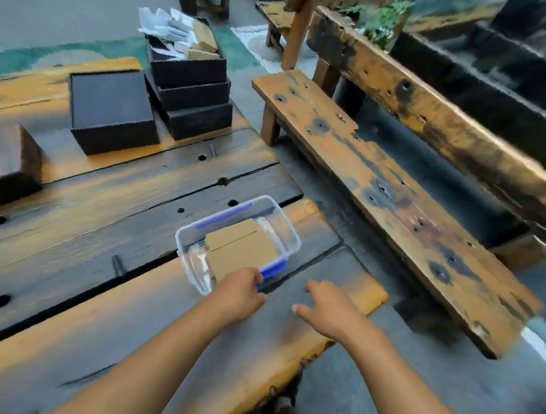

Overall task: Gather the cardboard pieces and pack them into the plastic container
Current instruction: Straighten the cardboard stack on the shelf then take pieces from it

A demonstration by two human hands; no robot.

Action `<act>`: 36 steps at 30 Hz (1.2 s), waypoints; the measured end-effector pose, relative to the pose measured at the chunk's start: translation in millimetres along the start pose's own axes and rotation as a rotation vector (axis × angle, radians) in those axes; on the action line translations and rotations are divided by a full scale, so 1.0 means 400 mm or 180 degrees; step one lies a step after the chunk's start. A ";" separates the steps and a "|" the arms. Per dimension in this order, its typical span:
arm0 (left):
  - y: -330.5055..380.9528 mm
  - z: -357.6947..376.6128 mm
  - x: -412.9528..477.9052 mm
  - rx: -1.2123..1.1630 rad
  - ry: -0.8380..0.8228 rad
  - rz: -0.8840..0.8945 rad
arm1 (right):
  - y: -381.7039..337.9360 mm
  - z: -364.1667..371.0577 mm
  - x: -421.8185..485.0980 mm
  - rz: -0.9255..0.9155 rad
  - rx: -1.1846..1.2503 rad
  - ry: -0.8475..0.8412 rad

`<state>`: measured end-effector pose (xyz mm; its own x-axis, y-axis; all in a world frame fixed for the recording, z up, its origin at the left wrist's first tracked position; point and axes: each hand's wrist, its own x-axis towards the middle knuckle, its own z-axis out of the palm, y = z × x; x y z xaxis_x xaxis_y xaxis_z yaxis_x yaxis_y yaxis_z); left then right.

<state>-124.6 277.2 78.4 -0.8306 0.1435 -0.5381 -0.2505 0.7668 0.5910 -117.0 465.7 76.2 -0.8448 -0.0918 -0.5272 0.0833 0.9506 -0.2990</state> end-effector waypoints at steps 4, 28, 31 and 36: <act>0.095 0.068 -0.011 0.0599 -0.0338 0.0583 | 0.117 0.024 -0.135 0.0545 0.0337 0.0109; 0.872 1.064 -0.459 0.3089 -0.2398 0.3545 | 0.847 0.281 -1.143 0.3511 0.2820 0.2058; 0.915 1.190 -0.570 0.3331 -0.2772 0.3965 | 0.848 0.355 -1.286 0.4030 0.2996 0.2391; 0.956 1.362 -0.739 0.3588 -0.3293 0.4697 | 0.801 0.468 -1.439 0.4853 0.3267 0.2602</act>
<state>296.1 868.6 136.2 0.5172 0.7468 -0.4181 0.8264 -0.3086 0.4710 494.8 767.6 134.9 0.2257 0.8833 -0.4108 0.7896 -0.4128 -0.4540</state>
